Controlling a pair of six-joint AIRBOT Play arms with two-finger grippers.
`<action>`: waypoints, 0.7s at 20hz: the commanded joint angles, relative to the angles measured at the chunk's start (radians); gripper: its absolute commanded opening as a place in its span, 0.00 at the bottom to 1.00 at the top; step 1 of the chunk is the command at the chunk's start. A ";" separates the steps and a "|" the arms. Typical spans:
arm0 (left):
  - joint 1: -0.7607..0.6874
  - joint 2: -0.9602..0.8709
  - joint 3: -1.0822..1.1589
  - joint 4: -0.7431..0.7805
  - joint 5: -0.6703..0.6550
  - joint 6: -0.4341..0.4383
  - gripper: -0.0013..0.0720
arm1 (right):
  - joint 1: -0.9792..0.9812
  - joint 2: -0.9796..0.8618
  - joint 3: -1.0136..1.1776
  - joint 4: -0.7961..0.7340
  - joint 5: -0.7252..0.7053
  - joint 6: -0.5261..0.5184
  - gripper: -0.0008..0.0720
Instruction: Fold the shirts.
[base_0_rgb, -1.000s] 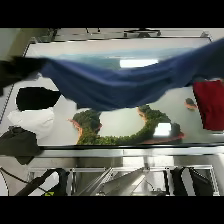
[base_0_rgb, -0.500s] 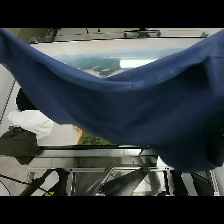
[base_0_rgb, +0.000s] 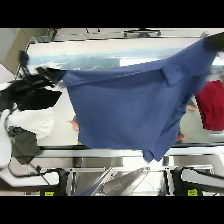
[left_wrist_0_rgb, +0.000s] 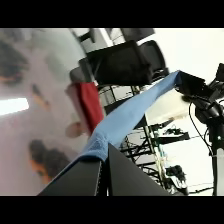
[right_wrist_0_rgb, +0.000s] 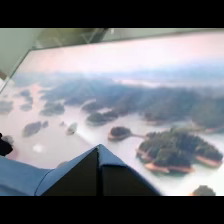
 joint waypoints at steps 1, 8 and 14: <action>-0.034 -0.322 0.152 0.026 0.041 0.065 0.05 | 0.084 -0.262 0.001 0.003 -0.103 0.012 0.03; -0.041 -0.638 0.539 0.111 0.039 -0.011 0.03 | 0.104 -0.457 0.000 0.005 -0.122 -0.029 0.03; -0.047 -0.640 0.722 0.578 0.091 -0.170 0.03 | 0.104 -0.453 -0.043 -0.196 0.013 0.052 0.03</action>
